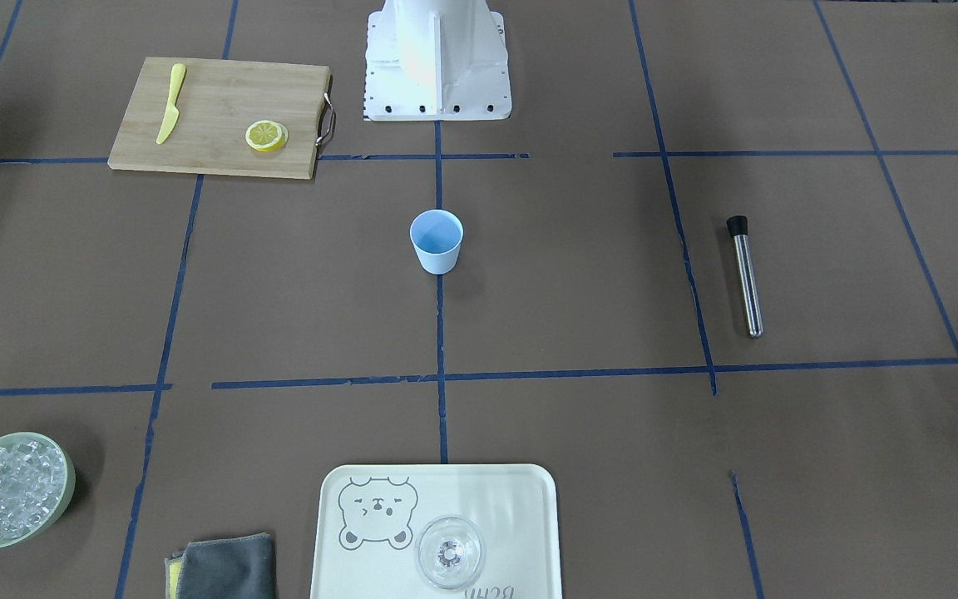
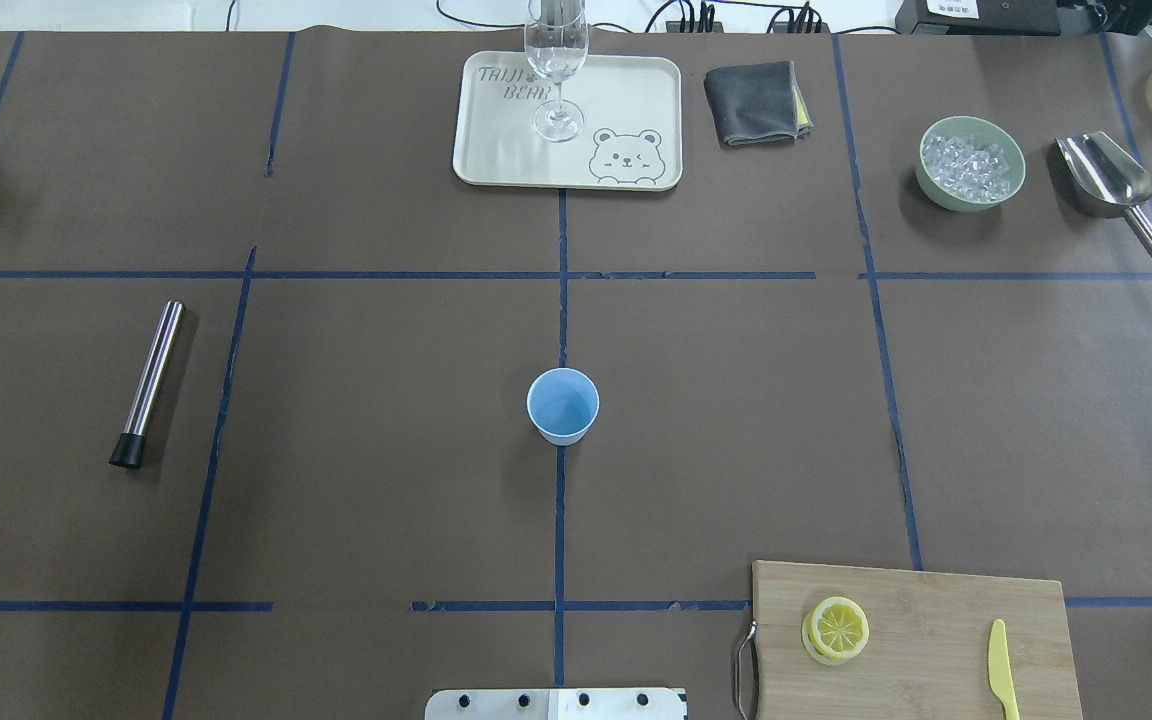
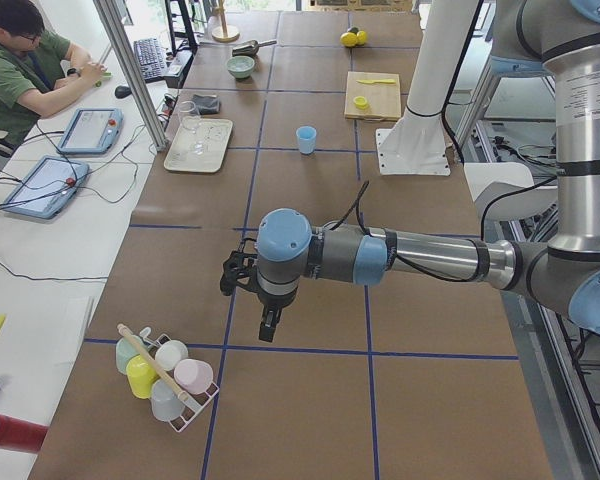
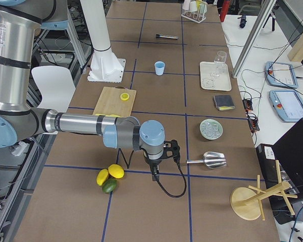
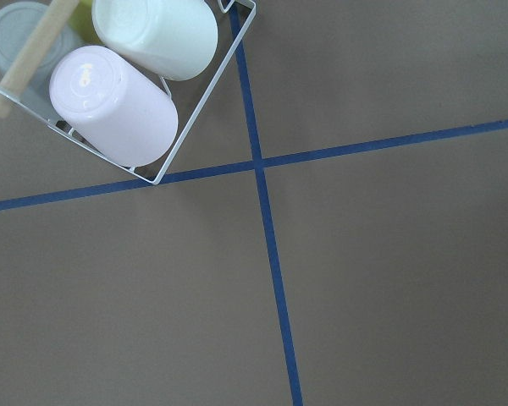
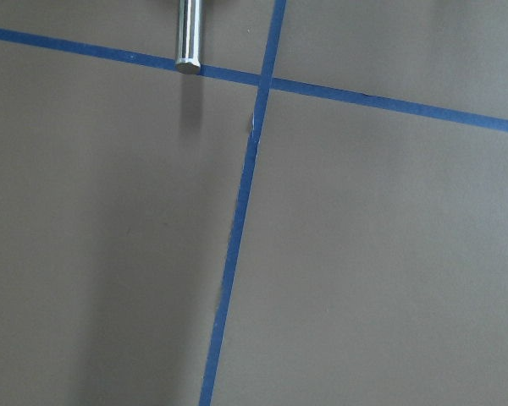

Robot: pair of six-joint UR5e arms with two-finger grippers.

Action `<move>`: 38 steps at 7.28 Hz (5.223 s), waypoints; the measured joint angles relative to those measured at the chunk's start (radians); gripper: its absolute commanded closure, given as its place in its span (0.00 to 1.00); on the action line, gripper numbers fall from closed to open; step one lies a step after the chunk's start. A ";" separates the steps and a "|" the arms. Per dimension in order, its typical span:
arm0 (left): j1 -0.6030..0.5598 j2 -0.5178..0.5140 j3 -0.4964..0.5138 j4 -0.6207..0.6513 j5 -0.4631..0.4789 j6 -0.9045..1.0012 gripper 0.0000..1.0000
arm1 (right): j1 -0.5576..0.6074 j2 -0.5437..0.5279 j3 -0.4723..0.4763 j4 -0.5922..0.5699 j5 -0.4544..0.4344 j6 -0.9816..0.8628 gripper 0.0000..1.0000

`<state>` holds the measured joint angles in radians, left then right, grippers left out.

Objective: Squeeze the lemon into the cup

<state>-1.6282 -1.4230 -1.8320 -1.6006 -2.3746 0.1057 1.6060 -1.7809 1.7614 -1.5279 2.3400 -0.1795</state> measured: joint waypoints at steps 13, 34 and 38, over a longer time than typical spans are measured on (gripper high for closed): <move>0.004 -0.016 0.000 -0.141 0.066 0.003 0.00 | -0.238 0.072 0.246 0.233 0.002 0.481 0.00; 0.004 -0.011 -0.007 -0.217 0.065 0.002 0.00 | -1.689 0.076 0.419 0.233 -1.155 1.810 0.07; 0.003 -0.011 -0.008 -0.216 0.065 0.002 0.00 | -1.692 0.081 0.405 0.236 -1.155 1.810 0.27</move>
<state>-1.6254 -1.4343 -1.8405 -1.8167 -2.3095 0.1077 -0.0864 -1.6998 2.1661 -1.2920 1.1853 1.6307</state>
